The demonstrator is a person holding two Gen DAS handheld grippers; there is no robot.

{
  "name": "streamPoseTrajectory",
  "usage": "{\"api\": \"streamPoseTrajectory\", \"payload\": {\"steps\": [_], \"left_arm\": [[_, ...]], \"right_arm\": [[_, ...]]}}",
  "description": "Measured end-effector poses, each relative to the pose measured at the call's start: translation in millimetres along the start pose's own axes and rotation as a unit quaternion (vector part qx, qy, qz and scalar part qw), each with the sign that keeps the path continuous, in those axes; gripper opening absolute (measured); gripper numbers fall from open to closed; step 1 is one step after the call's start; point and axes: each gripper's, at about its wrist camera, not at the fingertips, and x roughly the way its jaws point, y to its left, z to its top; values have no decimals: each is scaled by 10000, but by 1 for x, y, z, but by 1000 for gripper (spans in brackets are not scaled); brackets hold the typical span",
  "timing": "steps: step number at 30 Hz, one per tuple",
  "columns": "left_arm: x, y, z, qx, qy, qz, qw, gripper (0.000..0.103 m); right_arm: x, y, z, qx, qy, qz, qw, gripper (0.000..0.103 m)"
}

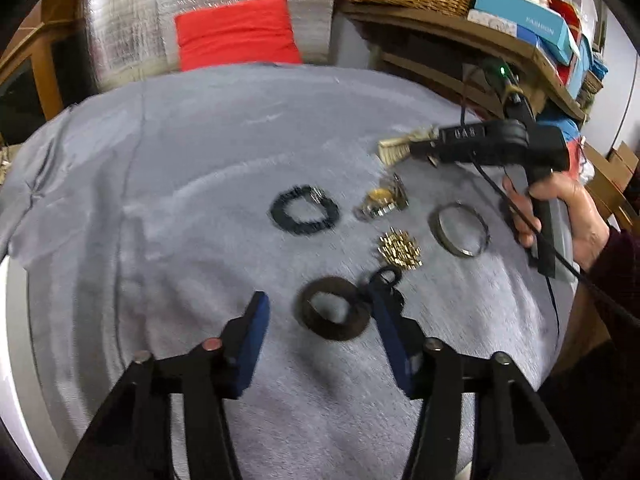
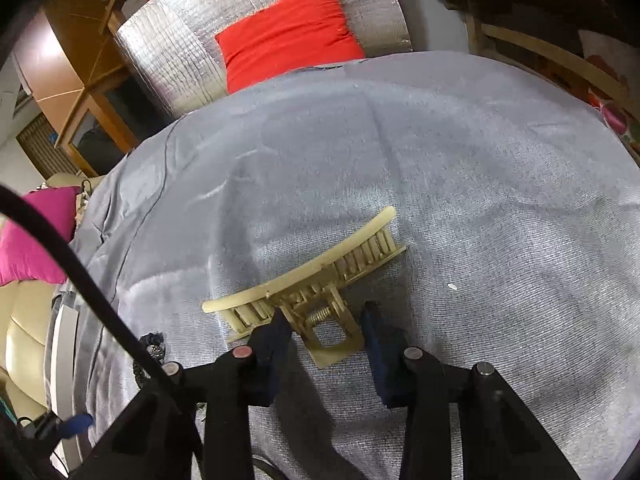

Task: Organize jewelry
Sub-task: 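Close the left tool on the small black hair clip while the right tool holds the claw clip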

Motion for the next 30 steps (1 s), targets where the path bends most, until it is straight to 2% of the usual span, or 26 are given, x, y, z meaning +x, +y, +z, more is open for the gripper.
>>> {"api": "streamPoseTrajectory", "payload": {"steps": [1, 3, 7, 13, 17, 19, 22, 30], "left_arm": [[2, -1, -1, -13, 52, -36, 10000, 43], [1, -5, 0, -1, 40, -71, 10000, 39], [-7, -26, 1, 363, -154, -163, 9991, 39], [10, -42, 4, 429, 96, -369, 9984, 39], [22, -44, 7, 459, 124, -269, 9985, 38], [26, -45, 8, 461, 85, -273, 9985, 25], [29, -47, 8, 516, 24, -252, 9983, 12], [23, -53, 10, 668, -250, -471, 9963, 7]], "right_arm": [[-1, 1, 0, -17, -32, -16, 10000, 38], [-1, 3, -1, -24, -95, -27, 9999, 38], [-1, 5, -1, -31, -157, -31, 9999, 38], [-3, 3, -2, -1, -217, -35, 9998, 38], [-6, 3, -2, 22, -263, -16, 9997, 36], [-7, 2, -1, 49, -283, 5, 9996, 36], [-10, 0, 0, 60, -324, 1, 9995, 35], [-19, -5, 1, 132, -457, -33, 9989, 35]]}}
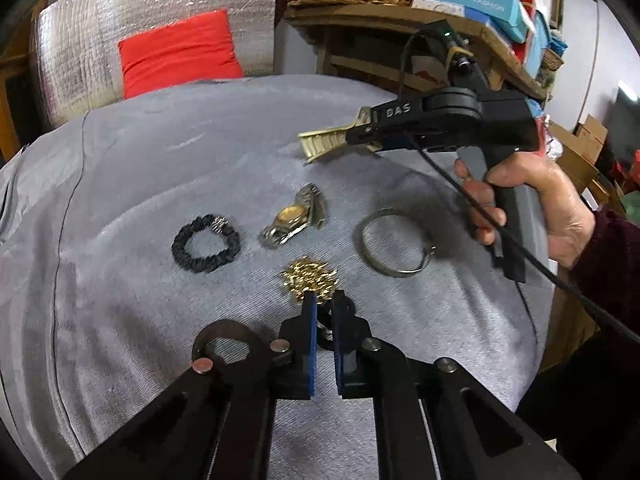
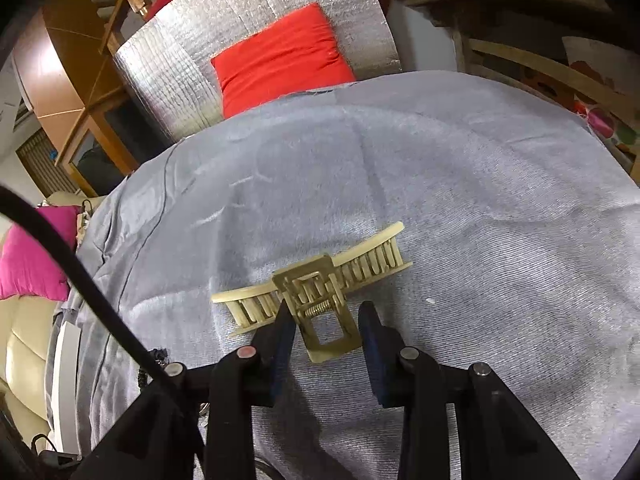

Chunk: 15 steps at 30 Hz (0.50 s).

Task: Organize jewelry
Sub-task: 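Close the left tool on the small black hair clip while the right tool holds the claw clip, then carry the black clip in the left tool and claw clip in the right tool to the white tray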

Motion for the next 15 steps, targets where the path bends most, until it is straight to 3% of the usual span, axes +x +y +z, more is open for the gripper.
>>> {"api": "streamPoseTrajectory", "payload": {"steps": [6, 12, 15], "left_arm": [[5, 2, -2, 8, 134, -103, 9999, 7], [21, 6, -7, -37, 407, -108, 9991, 22], [25, 2, -7, 39, 371, -112, 9992, 24]], "right_arm": [[-5, -4, 1, 31, -30, 1, 10000, 35], [-5, -4, 0, 28, -30, 17, 10000, 35], [-6, -5, 0, 41, -53, 14, 10000, 35]]}}
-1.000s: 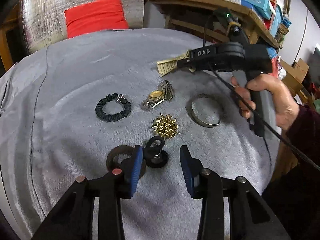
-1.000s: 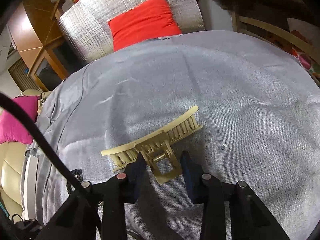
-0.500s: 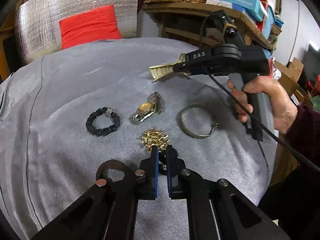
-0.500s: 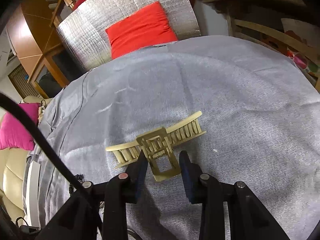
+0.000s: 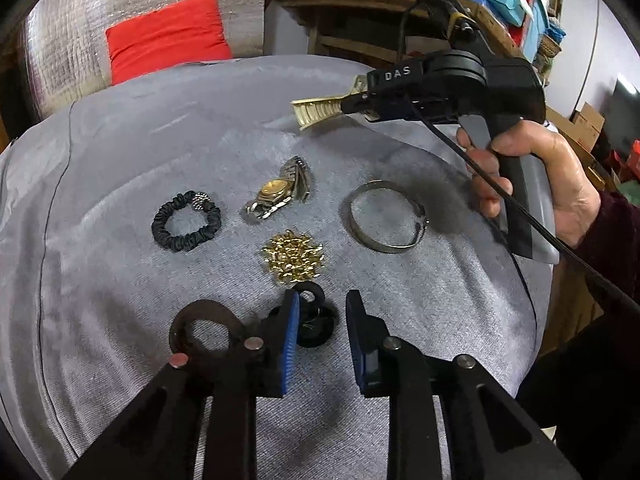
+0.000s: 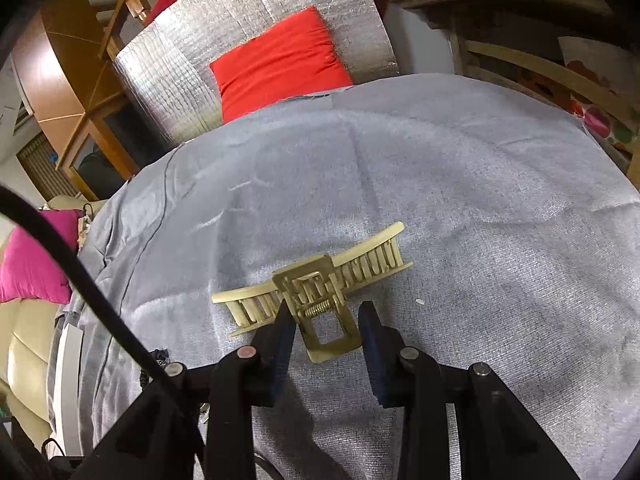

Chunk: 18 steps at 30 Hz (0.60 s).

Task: Organize jewelry
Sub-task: 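Carry the black clip in the left tool and claw clip in the right tool to the white tray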

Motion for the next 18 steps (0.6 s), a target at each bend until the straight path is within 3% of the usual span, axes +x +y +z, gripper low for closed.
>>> {"api": "streamPoseTrajectory", "payload": {"steps": [2, 4, 7, 14, 18], "left_arm": [[-1, -1, -1, 10, -24, 17, 10000, 24], [-2, 1, -3, 5, -73, 78, 9999, 8], [-6, 2, -7, -23, -155, 117, 9998, 5], [-41, 12, -11, -208, -821, 198, 9962, 4], [-48, 15, -20, -223, -829, 154, 9962, 4]], "right_arm": [[-1, 0, 0, -3, -20, 2, 10000, 35], [-3, 1, 1, -5, -48, 20, 10000, 35], [-6, 4, 2, -18, -97, 51, 9999, 35], [-13, 27, 3, -190, -220, 208, 9994, 35], [-20, 47, 0, -279, -325, 297, 9986, 35]]}}
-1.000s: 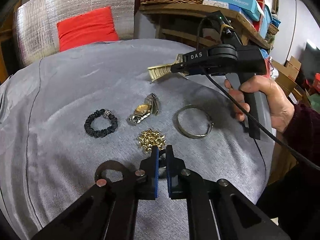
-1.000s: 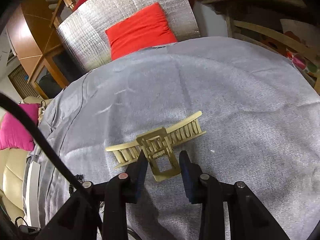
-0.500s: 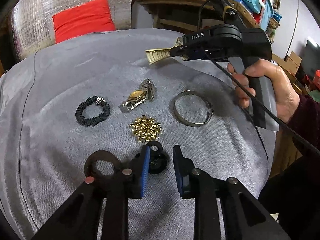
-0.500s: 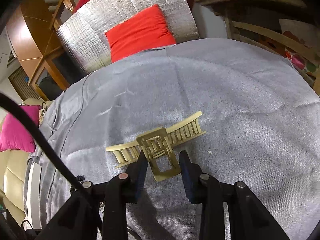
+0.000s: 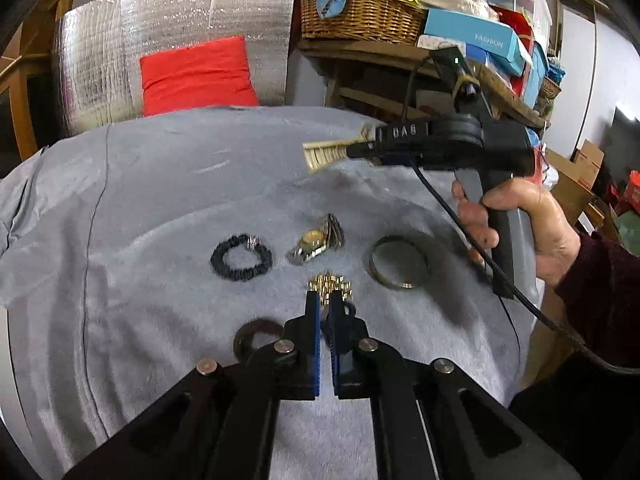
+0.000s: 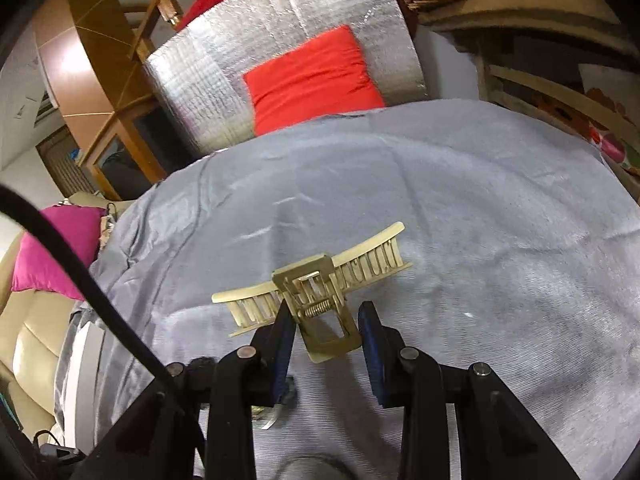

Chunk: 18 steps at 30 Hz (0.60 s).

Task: Organize jewelry
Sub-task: 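Carry the black clip in the left tool and claw clip in the right tool to the white tray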

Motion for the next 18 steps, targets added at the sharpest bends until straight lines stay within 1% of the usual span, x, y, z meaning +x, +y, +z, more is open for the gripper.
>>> {"api": "streamPoseTrajectory", "payload": {"steps": [2, 3, 5, 6, 7, 8, 10, 11, 12, 13, 14, 15, 16, 18], "left_arm": [[4, -4, -3, 21, 106, -24, 9999, 5], [8, -8, -4, 10, 194, -40, 9998, 10], [16, -12, -5, 25, 315, -76, 9995, 31], [19, -15, -7, 54, 388, -19, 9992, 54], [22, -18, -8, 79, 422, 101, 9990, 60], [27, -20, -6, 90, 412, 141, 9990, 60], [40, -23, -4, 12, 445, 39, 9990, 60], [44, -24, -4, -18, 471, 64, 9989, 60], [47, -23, -4, -30, 505, 76, 9987, 58], [52, -24, -5, -30, 534, 76, 9985, 47], [56, -24, -5, -18, 571, 91, 9983, 41], [60, -24, -6, 3, 617, 111, 9980, 30], [64, -24, -8, 23, 659, 125, 9977, 23], [65, -24, -9, 62, 643, 150, 9978, 18]], "right_arm": [[-3, 7, -3, -79, -26, -15, 10000, 35], [-5, 8, -4, -104, -34, -22, 9999, 35], [-8, 7, -6, -89, -44, -31, 9999, 35], [-9, 5, -7, -56, -46, -47, 10000, 35], [-10, 2, -8, -3, -52, -62, 10000, 35], [-11, 0, -8, 41, -52, -62, 10000, 35], [-11, -5, -8, 95, -3, -73, 9999, 35], [-11, -6, -8, 79, -5, -89, 9999, 35], [-11, -7, -7, 57, -10, -113, 9999, 35], [-11, -8, -7, 64, -9, -110, 9999, 35], [-12, -10, -7, 75, -11, -99, 9999, 35], [-13, -11, -6, 80, -15, -94, 9999, 35], [-13, -12, -6, 71, -17, -94, 9999, 35], [-14, -14, -5, 55, -17, -101, 9999, 35]]}}
